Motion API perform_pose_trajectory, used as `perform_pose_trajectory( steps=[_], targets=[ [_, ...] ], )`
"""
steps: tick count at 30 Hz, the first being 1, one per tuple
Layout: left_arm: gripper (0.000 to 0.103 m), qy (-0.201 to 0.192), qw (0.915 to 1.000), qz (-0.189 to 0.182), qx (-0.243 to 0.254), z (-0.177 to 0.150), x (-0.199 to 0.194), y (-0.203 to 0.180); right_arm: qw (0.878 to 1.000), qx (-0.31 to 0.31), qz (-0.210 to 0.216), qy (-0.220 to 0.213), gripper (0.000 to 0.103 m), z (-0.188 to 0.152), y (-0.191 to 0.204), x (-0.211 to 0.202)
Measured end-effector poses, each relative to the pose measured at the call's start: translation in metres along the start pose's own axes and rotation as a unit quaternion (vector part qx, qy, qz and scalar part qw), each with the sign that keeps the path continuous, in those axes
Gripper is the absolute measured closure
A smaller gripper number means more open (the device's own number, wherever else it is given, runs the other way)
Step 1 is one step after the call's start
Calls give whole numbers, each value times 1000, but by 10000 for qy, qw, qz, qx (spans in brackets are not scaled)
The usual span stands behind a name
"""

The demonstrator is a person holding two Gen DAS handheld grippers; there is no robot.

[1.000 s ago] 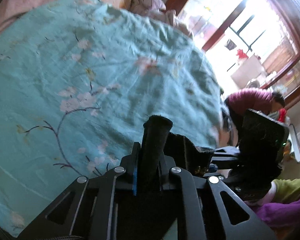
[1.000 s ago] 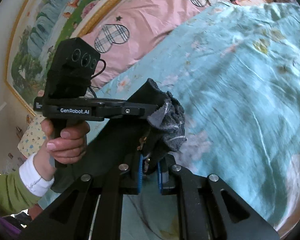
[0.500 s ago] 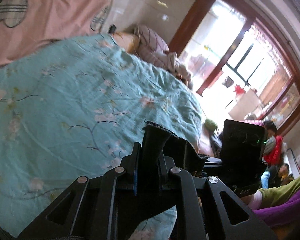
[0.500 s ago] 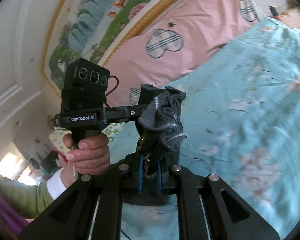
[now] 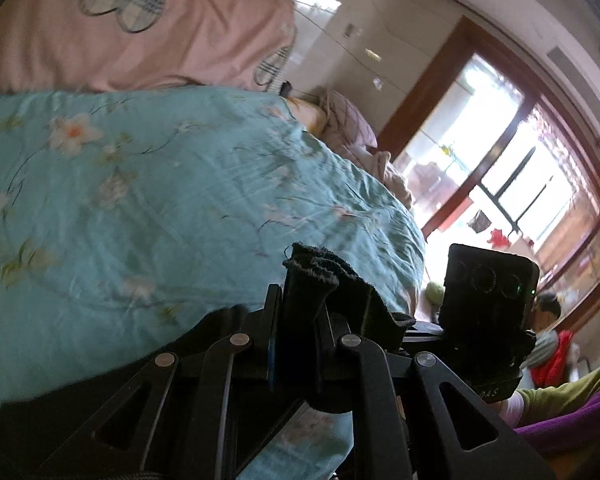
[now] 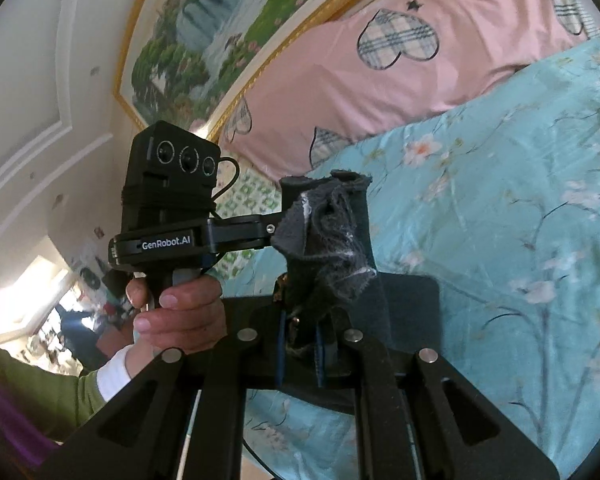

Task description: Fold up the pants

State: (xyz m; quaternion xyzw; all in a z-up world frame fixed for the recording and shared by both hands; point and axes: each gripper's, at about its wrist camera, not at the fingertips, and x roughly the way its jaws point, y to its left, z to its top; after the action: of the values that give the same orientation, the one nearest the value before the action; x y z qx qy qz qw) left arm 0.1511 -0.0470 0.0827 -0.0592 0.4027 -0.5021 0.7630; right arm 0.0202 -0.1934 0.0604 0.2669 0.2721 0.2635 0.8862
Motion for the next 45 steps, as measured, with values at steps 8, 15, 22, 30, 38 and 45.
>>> perform_pose_trajectory(
  steps=[8,15,22,30,38,45],
  targets=[
    [91,-209,9976,113,-645,-34,-15,49,9986,-227,-167,438,87,-9,8,47],
    [92,-209,9933,359,-1081,-62,-20,81,9944,-417,-364,899,87,-23,11,83],
    [94,-170,9882,472,-1446,-88,-26,101,9877,-665,-576,1293,84,-40,17,104],
    [93,-169,9830,759,-1662,-103,-36,105,9831,-871,-504,1530,66,-50,27,114],
    [93,-395,9732,1087,-1989,-119,-60,109,9804,-826,-260,1771,65,-58,32,123],
    [93,-693,9625,1475,-2168,-136,-90,105,9788,-920,-36,1832,64,-61,46,127]
  ],
)
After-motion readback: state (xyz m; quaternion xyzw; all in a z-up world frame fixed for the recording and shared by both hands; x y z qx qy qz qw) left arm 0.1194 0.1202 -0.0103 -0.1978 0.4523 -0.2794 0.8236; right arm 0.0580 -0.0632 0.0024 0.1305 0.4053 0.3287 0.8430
